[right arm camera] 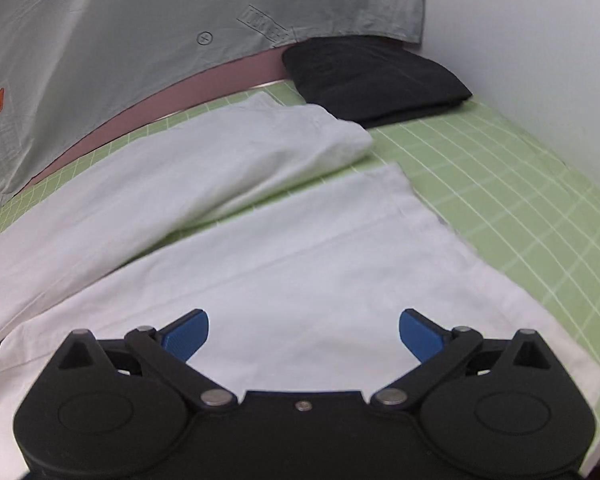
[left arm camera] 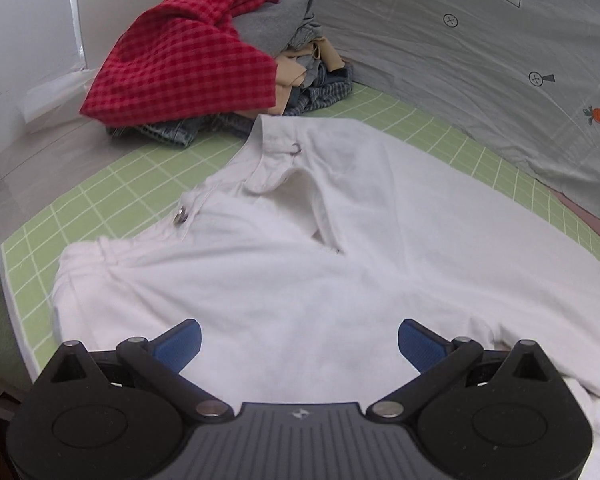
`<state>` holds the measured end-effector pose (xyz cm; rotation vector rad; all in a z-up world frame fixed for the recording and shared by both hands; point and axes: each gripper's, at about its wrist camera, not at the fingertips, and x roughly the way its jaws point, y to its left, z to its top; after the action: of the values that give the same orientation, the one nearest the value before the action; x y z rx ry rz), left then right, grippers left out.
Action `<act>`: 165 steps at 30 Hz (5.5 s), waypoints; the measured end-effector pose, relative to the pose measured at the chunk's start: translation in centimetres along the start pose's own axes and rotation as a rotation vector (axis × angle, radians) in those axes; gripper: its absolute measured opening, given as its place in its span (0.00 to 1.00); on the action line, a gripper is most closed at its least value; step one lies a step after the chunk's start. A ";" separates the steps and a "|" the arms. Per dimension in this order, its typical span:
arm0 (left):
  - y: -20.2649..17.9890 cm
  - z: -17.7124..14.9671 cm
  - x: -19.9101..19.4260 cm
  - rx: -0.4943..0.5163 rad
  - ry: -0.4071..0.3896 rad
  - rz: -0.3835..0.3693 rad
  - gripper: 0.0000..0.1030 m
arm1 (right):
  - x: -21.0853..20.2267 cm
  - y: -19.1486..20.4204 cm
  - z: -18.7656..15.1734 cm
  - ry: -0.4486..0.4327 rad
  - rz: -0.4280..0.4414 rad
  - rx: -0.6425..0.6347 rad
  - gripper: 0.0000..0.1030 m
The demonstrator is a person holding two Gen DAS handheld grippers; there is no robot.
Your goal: Fold clothes
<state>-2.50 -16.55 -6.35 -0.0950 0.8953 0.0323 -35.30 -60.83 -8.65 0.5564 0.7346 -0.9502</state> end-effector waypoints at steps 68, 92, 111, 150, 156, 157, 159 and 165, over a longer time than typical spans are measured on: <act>17.9 0.9 3.8 -0.405 0.029 0.043 0.60 | -5.7 -7.1 -10.1 -0.017 0.116 0.753 0.95; 16.9 1.4 4.7 -0.362 0.091 0.087 0.68 | -1.6 -15.3 -4.6 -0.044 -0.129 0.574 1.00; 16.4 1.7 4.7 -0.349 0.088 0.112 0.44 | -1.5 -13.2 -3.7 0.007 -0.253 0.402 0.15; -4.2 21.4 10.2 -0.285 -0.187 -0.043 0.85 | 14.6 5.0 27.6 -0.220 -0.084 0.162 0.77; -1.7 14.6 11.7 -0.270 -0.002 0.045 0.85 | 15.0 2.8 18.1 -0.110 -0.174 0.199 0.83; -1.4 13.8 12.0 -0.276 0.022 0.054 0.85 | 15.0 2.1 16.8 -0.092 -0.178 0.234 0.83; -1.0 12.8 12.7 -0.313 0.063 0.046 0.86 | 15.0 0.8 14.0 -0.055 -0.185 0.305 0.84; -1.8 12.6 13.9 -0.409 0.071 0.019 0.92 | 15.4 -0.2 12.8 -0.042 -0.071 0.494 0.89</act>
<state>16.08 -17.32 -9.26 -0.4712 0.9507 0.2313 -25.74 -77.99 -12.39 0.9422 0.4808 -1.2154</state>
